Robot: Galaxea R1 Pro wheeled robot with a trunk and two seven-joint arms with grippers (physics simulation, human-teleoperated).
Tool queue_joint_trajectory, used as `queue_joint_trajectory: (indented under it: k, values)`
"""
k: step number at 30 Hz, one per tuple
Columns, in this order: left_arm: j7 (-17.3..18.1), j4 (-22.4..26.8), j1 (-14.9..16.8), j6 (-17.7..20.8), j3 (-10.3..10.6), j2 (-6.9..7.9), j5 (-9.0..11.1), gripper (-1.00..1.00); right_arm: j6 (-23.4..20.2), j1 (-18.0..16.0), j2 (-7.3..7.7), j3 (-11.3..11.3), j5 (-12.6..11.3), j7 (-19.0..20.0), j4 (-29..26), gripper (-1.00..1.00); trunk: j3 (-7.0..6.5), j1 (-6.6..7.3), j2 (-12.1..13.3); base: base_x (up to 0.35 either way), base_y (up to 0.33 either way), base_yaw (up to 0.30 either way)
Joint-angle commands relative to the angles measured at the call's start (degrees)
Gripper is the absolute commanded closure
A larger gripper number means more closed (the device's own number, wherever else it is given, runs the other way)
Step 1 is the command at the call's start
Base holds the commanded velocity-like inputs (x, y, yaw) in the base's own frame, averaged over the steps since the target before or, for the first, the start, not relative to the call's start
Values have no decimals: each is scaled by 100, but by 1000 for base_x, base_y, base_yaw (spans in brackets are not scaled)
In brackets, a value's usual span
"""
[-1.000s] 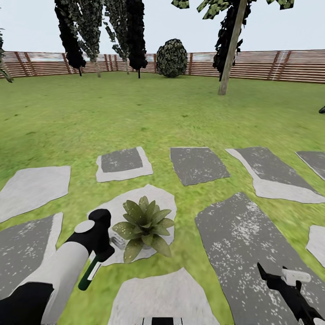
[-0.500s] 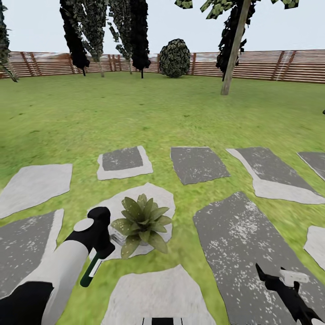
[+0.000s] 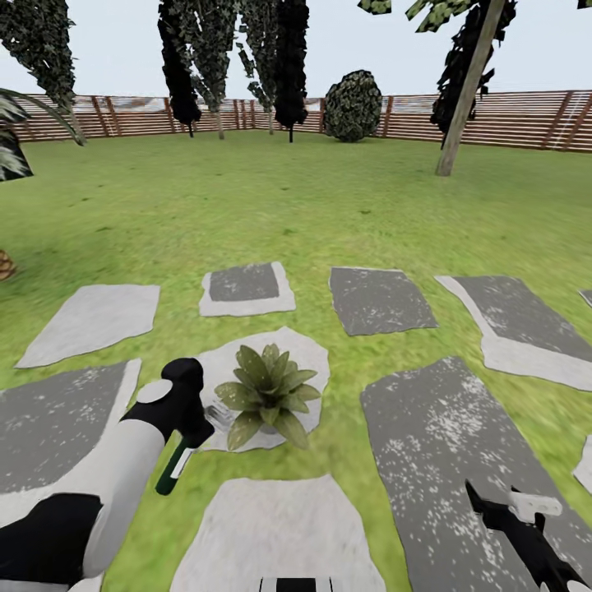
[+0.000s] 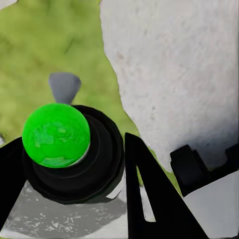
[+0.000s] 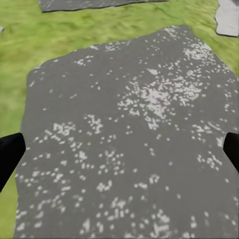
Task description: Pick up the pesticide atomizer in the garden and spray insectifuge to fully cover both potted plants in the garden.
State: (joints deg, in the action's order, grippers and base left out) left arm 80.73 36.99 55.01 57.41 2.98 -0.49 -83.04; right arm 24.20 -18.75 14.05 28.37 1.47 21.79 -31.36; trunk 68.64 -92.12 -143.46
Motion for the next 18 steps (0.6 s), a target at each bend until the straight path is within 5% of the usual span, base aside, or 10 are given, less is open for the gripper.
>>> queue_joint_trajectory:
  k: [1, 5, 9, 14, 16, 18]
  values:
    - [99, 12, 44, 54, 8, -2, -49, 100, 15, -6, -1, 37, 18, 52, 6, -100, 5, -2, -2, 293, -40, 12]
    - [771, 25, 365, -12, 54, -7, -123, 100, 15, -6, 1, 37, 28, 53, 6, -100, 5, -2, -2, 294, -26, 3]
    - [924, -41, 822, -52, 87, -54, -123, 100, 15, -6, 1, 37, 37, 53, 7, -100, 5, -2, -2, 120, -24, 0]
    - [927, -68, 1275, -163, 819, -81, -122, 100, 15, -6, 1, 37, 34, 53, -4, -100, 5, -2, -2, 9, -1, 0]
    - [927, -75, 1307, -162, 1355, -76, -121, 100, 15, -6, 1, 37, 30, 48, -3, -100, 5, -2, -2, 1, 0, 64]
    - [927, -77, 1308, -161, 1524, -79, -117, 100, 15, -6, 1, 37, 29, 50, -4, -100, 5, -2, -2, 0, 0, 198]
